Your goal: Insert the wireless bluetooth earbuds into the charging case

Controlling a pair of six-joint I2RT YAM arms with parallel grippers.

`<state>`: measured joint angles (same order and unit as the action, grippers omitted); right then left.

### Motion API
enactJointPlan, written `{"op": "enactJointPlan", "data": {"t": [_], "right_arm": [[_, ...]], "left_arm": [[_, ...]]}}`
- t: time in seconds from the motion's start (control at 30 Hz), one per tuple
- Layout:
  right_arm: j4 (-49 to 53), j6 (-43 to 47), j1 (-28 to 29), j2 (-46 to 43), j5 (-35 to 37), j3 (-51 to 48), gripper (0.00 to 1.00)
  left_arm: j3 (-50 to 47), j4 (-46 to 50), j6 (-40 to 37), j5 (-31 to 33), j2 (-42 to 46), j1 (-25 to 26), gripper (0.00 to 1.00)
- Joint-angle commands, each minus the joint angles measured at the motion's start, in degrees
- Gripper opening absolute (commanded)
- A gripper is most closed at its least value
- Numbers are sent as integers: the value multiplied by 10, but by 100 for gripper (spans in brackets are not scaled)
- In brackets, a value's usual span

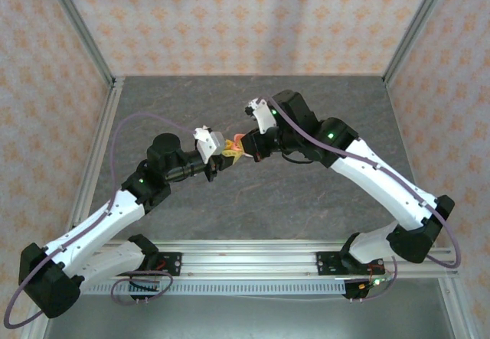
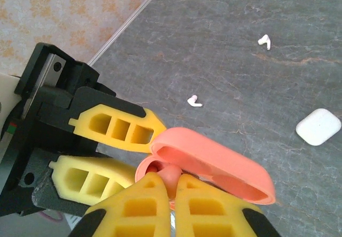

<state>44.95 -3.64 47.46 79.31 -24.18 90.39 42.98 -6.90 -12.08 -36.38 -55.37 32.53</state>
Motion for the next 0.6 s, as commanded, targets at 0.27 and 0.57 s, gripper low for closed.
{"op": "enactJointPlan", "data": {"t": [0.27, 0.57], "right_arm": [[-19, -14, -21, -38, 31, -18, 4], [-21, -51, -45, -57, 57, -39, 5]], "left_arm": [[-3, -19, -11, -11, -10, 3, 0], [-9, 27, -34, 43, -12, -4, 0]]}}
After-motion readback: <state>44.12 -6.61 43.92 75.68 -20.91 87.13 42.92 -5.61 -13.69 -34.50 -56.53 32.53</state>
